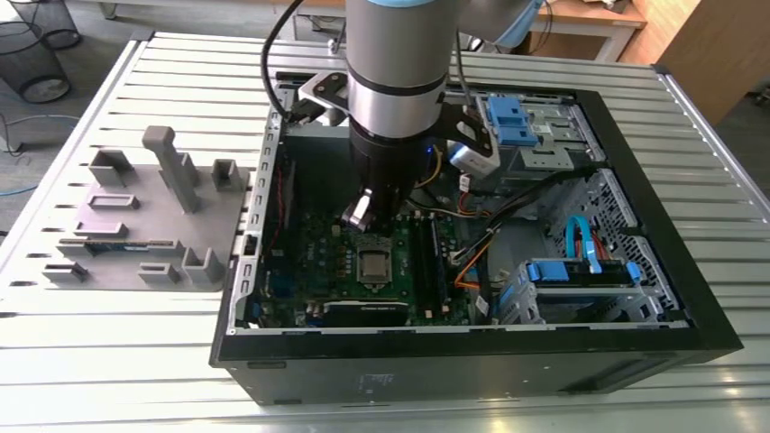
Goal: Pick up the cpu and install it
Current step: 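Install the first cpu locking lever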
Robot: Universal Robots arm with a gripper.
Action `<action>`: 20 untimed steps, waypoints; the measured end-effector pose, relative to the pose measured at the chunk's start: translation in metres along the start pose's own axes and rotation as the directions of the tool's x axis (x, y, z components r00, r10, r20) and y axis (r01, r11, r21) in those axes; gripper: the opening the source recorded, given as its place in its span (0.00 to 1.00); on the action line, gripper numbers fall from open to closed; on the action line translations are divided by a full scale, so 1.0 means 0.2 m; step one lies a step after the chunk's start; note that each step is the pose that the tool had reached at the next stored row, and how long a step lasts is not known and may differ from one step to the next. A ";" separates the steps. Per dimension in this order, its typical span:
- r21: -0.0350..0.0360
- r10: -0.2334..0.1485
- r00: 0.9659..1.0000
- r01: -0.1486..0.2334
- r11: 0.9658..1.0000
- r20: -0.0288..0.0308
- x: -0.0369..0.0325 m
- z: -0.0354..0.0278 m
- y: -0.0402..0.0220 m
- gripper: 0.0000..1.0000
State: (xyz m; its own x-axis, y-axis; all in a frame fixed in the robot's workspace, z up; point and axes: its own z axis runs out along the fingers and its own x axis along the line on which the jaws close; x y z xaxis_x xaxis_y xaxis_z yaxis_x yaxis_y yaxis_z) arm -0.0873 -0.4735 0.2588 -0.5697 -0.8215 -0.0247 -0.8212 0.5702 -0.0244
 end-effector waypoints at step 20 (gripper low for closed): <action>-0.008 0.000 1.000 0.000 1.000 0.011 -0.087 0.002 0.007 0.11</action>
State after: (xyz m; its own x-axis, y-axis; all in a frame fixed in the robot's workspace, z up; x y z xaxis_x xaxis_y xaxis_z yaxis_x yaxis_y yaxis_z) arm -0.0786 -0.4584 0.2588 -0.5697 -0.8211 -0.0357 -0.8212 0.5704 -0.0167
